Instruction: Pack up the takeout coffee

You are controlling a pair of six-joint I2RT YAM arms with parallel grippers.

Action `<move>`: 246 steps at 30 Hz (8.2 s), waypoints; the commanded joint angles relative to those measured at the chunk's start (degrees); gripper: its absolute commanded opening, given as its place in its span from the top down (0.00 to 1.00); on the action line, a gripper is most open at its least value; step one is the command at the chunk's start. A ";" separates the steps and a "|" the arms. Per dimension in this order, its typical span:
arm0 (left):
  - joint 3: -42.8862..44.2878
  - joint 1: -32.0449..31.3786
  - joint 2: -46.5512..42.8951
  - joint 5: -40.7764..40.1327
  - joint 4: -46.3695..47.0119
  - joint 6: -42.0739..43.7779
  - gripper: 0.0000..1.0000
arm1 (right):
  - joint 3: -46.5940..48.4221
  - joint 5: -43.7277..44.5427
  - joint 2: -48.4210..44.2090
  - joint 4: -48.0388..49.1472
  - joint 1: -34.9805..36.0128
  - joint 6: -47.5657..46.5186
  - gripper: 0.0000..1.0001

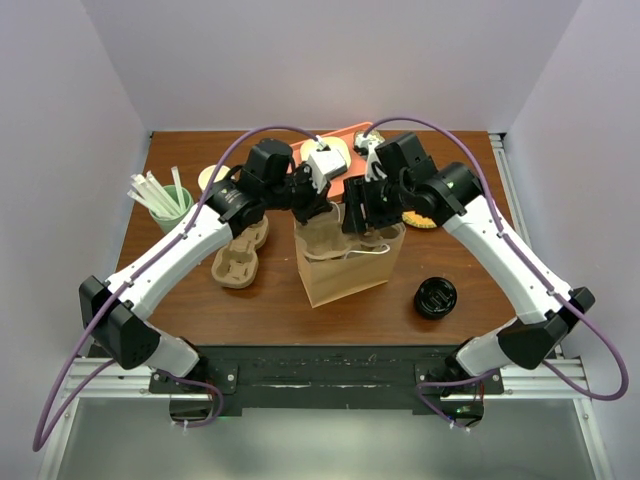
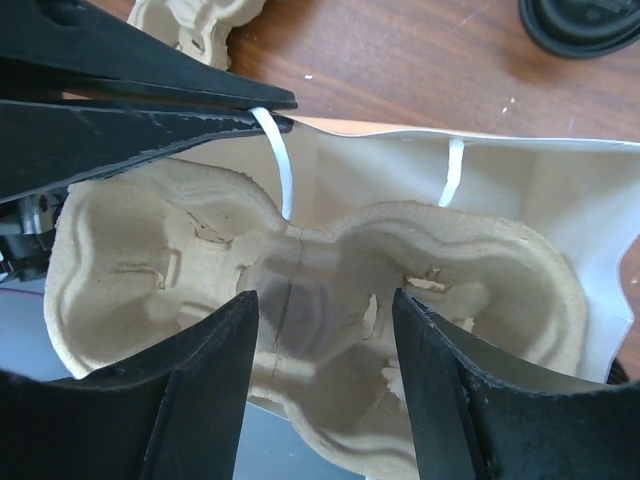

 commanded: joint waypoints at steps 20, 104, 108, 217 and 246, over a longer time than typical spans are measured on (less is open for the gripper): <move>0.04 -0.04 0.57 1.18 1.98 -3.49 1.00 | -3.57 6.10 -1.99 5.94 5.07 1.71 0.62; -2.07 0.05 -0.93 2.94 2.51 -1.12 1.00 | -38.37 23.41 -24.68 44.28 4.98 -5.68 0.74; -1.55 -0.04 -0.66 2.94 2.51 -1.12 1.00 | -38.29 24.82 -23.45 42.70 4.89 -4.63 0.74; 16.03 0.05 7.60 -22.02 -14.89 -28.19 0.64 | -26.77 34.49 -5.78 23.72 4.19 -3.84 0.62; 0.56 -0.04 -2.86 -18.50 -0.39 -52.72 0.56 | -25.37 33.44 -5.34 24.24 4.19 -3.13 0.61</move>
